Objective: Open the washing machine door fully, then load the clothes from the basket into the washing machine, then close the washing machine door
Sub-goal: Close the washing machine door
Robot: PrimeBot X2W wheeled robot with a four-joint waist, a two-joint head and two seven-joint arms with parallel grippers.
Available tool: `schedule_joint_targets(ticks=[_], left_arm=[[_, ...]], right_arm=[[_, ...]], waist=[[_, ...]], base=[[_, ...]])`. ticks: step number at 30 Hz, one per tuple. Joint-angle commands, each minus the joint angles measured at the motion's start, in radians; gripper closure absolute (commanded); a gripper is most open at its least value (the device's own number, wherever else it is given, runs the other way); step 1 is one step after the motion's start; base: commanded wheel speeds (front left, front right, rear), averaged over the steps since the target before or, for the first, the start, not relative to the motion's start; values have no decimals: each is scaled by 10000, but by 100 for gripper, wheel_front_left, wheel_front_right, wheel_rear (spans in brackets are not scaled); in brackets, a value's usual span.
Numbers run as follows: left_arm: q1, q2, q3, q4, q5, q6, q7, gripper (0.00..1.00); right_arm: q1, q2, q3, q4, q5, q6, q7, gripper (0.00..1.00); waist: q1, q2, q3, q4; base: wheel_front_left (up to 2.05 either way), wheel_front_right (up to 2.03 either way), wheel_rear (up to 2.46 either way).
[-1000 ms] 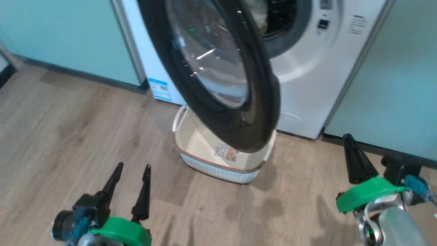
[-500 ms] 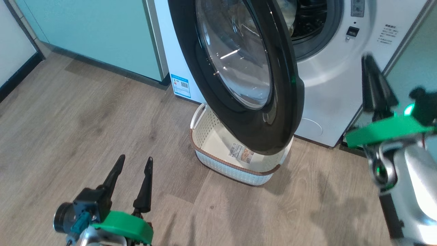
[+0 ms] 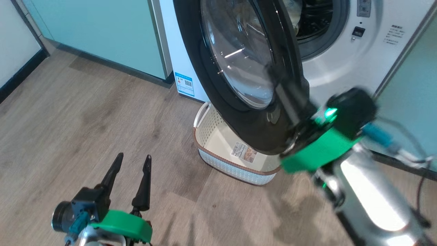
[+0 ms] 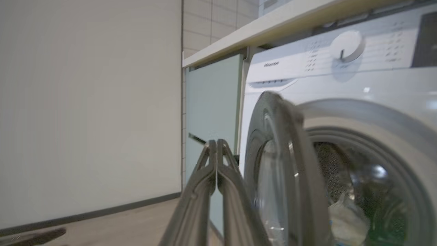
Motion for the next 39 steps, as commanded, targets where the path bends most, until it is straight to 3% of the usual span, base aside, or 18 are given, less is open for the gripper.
schedule_joint_targets(ticks=[1, 10, 21, 39], left_arm=[[-520, 182, 338, -349, -63, 65, -100, 0], [-596, 147, 269, -272, -100, 135, -191, 0], [-664, 145, 169, -76, -148, 160, -311, 0], [-688, 226, 4, -2, -126, 244, -330, 0]], right_arm=[[93, 89, 257, -166, 123, -29, 78, 100], [654, -31, 1192, 1049, 629, -29, 162, 100], [369, -77, 504, 2464, 663, -29, -41, 100], [308, -106, -209, 3000, 498, -29, -149, 100]], waist=[[0, 0, 20, 12], [0, 0, 166, 34], [0, 0, 128, -28], [0, 0, 100, 19]], base=[[0, 0, 0], [0, 0, 0], [0, 0, 0], [0, 0, 0]])
